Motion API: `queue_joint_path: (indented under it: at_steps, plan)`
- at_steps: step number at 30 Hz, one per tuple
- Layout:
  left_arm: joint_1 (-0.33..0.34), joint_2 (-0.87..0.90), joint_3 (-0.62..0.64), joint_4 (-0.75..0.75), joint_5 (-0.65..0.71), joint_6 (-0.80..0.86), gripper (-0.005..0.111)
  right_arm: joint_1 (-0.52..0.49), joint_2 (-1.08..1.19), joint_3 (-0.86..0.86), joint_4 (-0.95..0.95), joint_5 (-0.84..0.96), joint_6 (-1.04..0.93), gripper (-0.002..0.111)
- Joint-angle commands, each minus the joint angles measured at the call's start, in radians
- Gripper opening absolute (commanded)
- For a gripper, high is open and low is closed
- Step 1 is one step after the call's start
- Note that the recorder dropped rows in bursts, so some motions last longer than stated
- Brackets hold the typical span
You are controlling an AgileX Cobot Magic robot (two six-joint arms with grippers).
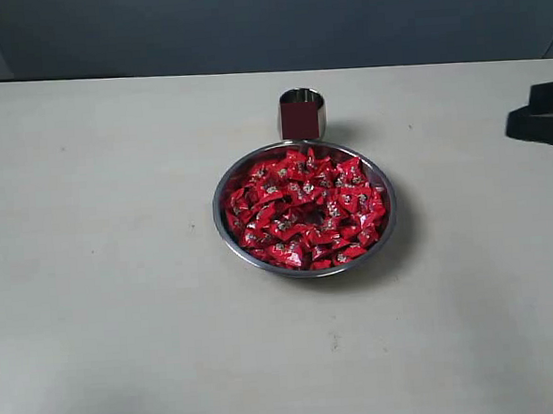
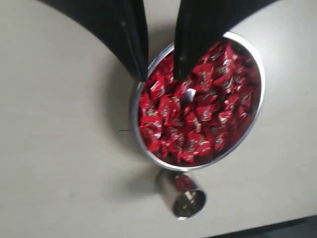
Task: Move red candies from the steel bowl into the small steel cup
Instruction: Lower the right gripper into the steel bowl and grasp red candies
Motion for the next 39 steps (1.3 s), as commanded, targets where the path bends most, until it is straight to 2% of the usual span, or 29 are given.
queue_joint_path:
  at_steps: [1, 10, 15, 20, 21, 24, 39]
  plan:
    - [0.002, -0.005, -0.008, 0.002, -0.013, -0.004, 0.0, 0.043, 0.165, -0.072, 0.074, 0.083, -0.128, 0.03]
    - [0.002, -0.005, -0.008, 0.002, -0.013, -0.004, 0.0, 0.318, 0.471, -0.288, -0.028, 0.063, -0.121, 0.03]
    - [0.002, -0.005, -0.008, 0.002, -0.013, -0.004, 0.0, 0.421, 0.61, -0.413, -0.08, 0.042, -0.1, 0.03]
    - [0.002, -0.005, -0.008, 0.002, -0.013, -0.004, 0.0, 0.491, 0.74, -0.532, -0.219, -0.021, 0.013, 0.03]
    - [0.002, -0.005, -0.008, 0.002, -0.013, -0.004, 0.0, 0.497, 0.76, -0.55, -0.229, -0.023, 0.018, 0.031]
    - [0.002, -0.005, -0.008, 0.002, -0.013, -0.004, 0.0, 0.495, 0.837, -0.604, -0.238, -0.027, 0.023, 0.048]
    - [0.002, -0.005, -0.008, 0.002, -0.013, -0.004, 0.0, 0.495, 1.025, -0.705, -0.258, -0.107, 0.106, 0.049]
